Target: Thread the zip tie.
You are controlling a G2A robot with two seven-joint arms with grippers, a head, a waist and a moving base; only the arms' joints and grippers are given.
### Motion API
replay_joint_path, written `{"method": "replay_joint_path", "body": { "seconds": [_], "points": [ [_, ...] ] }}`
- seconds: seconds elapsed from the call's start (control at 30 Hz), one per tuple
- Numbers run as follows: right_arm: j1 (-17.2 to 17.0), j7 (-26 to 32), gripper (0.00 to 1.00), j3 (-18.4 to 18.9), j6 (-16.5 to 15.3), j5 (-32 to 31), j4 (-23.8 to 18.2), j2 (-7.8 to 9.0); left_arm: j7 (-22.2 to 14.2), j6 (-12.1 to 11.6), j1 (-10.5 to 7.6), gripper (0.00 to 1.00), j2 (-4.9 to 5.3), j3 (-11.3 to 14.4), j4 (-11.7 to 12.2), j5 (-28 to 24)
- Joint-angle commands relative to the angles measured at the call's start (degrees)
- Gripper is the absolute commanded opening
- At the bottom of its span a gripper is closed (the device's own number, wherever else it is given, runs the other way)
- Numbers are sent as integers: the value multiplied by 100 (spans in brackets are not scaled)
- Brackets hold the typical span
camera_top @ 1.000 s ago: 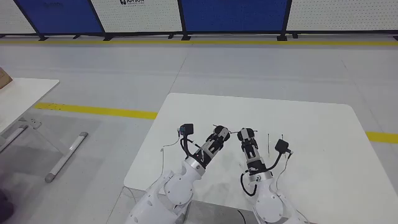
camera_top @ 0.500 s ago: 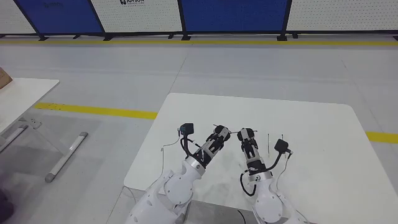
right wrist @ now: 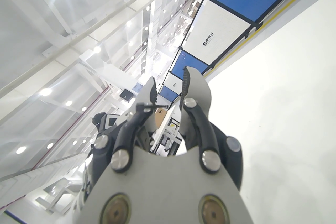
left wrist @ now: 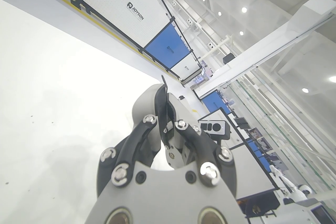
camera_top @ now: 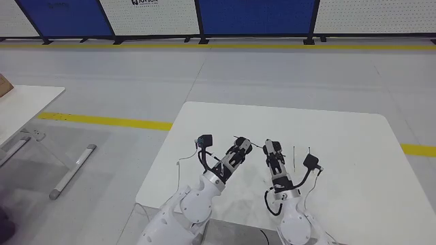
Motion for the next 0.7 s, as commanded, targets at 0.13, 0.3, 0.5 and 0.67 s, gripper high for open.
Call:
{"method": "replay_joint_path", "body": {
  "seconds": [0.13, 0.3, 0.5, 0.67],
  "points": [
    [-60, 10, 28, -6, -5, -146, -3, -2, 38, 3, -16, 0, -6, 23, 27, -9],
    [-105, -16, 31, -12, 10, -326, -8, -3, 63, 22, -41, 0, -11, 28, 51, -23],
    [-146, -108, 28, -32, 46, -554, -8, -9, 79, 58, -76, 0, -17, 24, 74, -60],
    [-151, -167, 4, -45, 57, -610, 5, -24, 78, 60, -86, 0, -19, 27, 80, -82]
  ]
}}
